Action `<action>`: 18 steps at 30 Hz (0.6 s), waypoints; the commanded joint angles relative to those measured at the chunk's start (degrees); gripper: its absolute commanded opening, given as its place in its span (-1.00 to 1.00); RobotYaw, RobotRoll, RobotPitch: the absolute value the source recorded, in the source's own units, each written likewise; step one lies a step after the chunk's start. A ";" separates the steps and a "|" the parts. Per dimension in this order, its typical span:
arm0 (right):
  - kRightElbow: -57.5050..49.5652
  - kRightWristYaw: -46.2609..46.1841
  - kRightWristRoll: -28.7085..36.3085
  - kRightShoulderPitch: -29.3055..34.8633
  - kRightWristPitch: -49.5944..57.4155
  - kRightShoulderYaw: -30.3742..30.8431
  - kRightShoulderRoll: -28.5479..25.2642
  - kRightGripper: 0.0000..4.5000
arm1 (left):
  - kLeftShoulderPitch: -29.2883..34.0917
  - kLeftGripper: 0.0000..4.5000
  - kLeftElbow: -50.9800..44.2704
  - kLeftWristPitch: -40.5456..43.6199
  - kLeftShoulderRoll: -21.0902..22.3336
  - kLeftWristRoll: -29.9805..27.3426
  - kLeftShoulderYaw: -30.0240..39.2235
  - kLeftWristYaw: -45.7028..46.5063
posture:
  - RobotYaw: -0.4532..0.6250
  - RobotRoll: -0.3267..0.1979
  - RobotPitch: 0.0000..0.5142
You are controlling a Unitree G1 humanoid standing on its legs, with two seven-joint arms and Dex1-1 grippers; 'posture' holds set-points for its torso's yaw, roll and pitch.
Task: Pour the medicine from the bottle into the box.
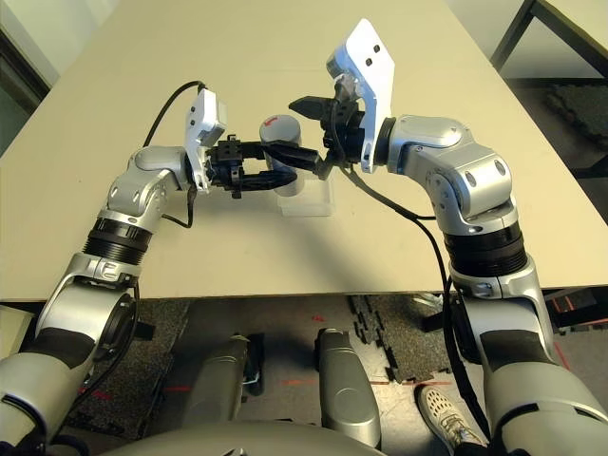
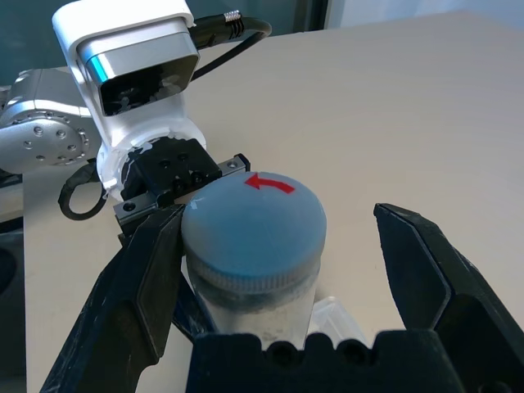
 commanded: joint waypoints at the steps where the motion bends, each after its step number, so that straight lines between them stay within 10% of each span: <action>1: -1.81 -0.63 0.84 1.58 1.71 -2.37 -1.48 1.00 | -0.09 0.07 0.23 -0.72 0.05 0.59 -0.24 -0.59 | -0.47 0.25 -0.39; 18: -9.72 -0.48 7.39 7.91 9.28 -7.89 -7.49 1.00 | -0.65 0.07 2.47 -1.99 0.06 1.10 -0.21 -1.04 | -0.51 0.25 -0.42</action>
